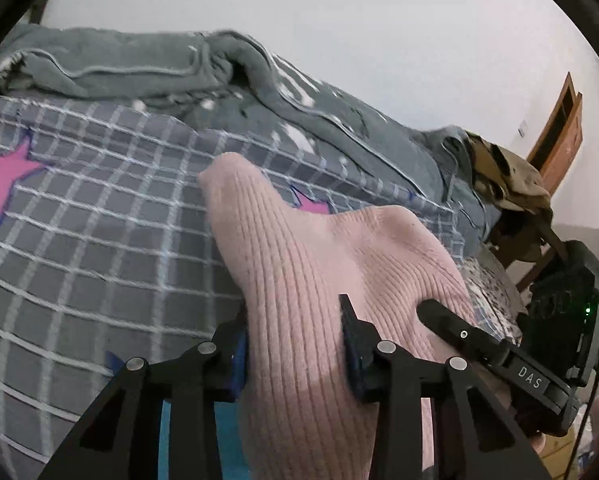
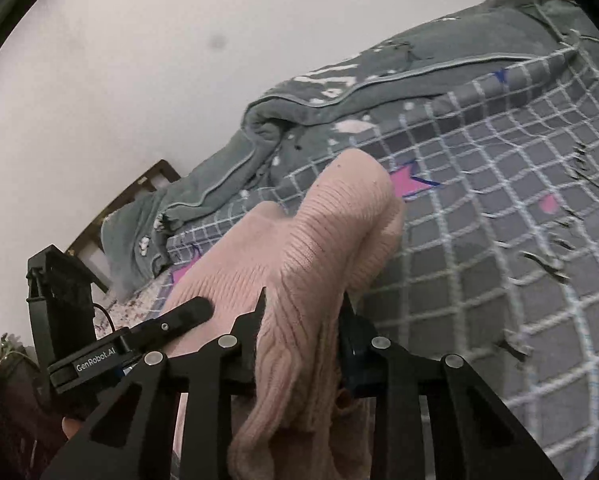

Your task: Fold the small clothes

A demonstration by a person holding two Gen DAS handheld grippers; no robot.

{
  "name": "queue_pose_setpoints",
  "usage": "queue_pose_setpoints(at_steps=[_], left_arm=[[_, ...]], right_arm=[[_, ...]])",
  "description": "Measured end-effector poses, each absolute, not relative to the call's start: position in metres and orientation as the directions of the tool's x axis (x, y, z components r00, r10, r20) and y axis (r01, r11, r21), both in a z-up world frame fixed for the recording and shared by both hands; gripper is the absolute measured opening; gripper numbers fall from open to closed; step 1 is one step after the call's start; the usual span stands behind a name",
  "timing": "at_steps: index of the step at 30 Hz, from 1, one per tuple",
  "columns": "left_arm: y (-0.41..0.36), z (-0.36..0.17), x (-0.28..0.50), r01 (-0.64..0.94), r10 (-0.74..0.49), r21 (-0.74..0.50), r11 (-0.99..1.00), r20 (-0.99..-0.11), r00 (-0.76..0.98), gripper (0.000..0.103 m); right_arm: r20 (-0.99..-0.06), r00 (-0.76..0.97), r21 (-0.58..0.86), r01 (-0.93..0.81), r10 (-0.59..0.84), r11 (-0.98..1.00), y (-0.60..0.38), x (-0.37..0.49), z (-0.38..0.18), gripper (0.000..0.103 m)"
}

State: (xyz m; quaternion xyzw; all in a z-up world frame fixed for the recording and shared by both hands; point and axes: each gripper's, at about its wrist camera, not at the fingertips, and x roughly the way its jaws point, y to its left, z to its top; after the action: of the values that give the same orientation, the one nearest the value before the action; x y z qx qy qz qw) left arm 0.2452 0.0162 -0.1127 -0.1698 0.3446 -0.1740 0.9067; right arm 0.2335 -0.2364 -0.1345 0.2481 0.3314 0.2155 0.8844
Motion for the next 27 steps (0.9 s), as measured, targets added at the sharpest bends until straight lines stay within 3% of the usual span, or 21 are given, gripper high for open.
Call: queue_pose_setpoints(at_steps=[4, 7, 9, 12, 15, 19, 20, 21, 24, 27], left_arm=[[0.038, -0.112, 0.246, 0.171, -0.383, -0.387, 0.906, -0.576, 0.722, 0.037], [0.046, -0.126, 0.253, 0.136, -0.348, -0.36, 0.923, -0.628, 0.696, 0.039], [0.05, -0.14, 0.257, 0.109, -0.338, -0.363, 0.926, -0.659, 0.672, 0.044], [0.057, -0.142, 0.255, 0.106, -0.336, -0.363, 0.926, -0.662, 0.67, 0.054], [0.064, -0.135, 0.248, 0.099, -0.313, -0.346, 0.933, -0.645, 0.697, 0.063], [0.061, -0.135, 0.241, 0.107, -0.323, -0.352, 0.93, -0.638, 0.699, 0.064], [0.059, -0.135, 0.239, 0.11, -0.315, -0.339, 0.934, -0.641, 0.7, 0.064], [0.057, -0.135, 0.237, 0.112, -0.302, -0.32, 0.941, -0.642, 0.704, 0.064], [0.048, -0.133, 0.227, 0.129, -0.259, -0.245, 0.961, -0.633, 0.73, 0.065], [0.04, -0.128, 0.211, 0.154, -0.222, -0.163, 0.975, -0.602, 0.767, 0.068]], right_arm=[[-0.476, 0.672, 0.585, -0.241, 0.568, 0.775, -0.211, 0.245, -0.137, 0.028], [-0.573, 0.614, 0.535, -0.222, 0.543, 0.815, -0.189, 0.256, -0.153, 0.029], [-0.642, 0.604, 0.457, -0.193, 0.472, 0.868, -0.18, 0.259, -0.164, 0.035], [-0.645, 0.633, 0.398, -0.201, 0.429, 0.895, -0.184, 0.252, -0.155, 0.041], [-0.587, 0.71, 0.341, -0.217, 0.388, 0.914, -0.192, 0.235, -0.136, 0.043], [-0.554, 0.722, 0.334, -0.263, 0.415, 0.905, -0.192, 0.224, -0.129, 0.043], [-0.562, 0.718, 0.321, -0.267, 0.409, 0.909, -0.188, 0.224, -0.131, 0.037], [-0.579, 0.713, 0.293, -0.27, 0.395, 0.917, -0.182, 0.224, -0.136, 0.02], [-0.627, 0.709, 0.179, -0.271, 0.322, 0.946, -0.169, 0.224, -0.149, 0.013], [-0.582, 0.729, 0.244, -0.266, 0.36, 0.933, -0.185, 0.215, -0.141, 0.012]])
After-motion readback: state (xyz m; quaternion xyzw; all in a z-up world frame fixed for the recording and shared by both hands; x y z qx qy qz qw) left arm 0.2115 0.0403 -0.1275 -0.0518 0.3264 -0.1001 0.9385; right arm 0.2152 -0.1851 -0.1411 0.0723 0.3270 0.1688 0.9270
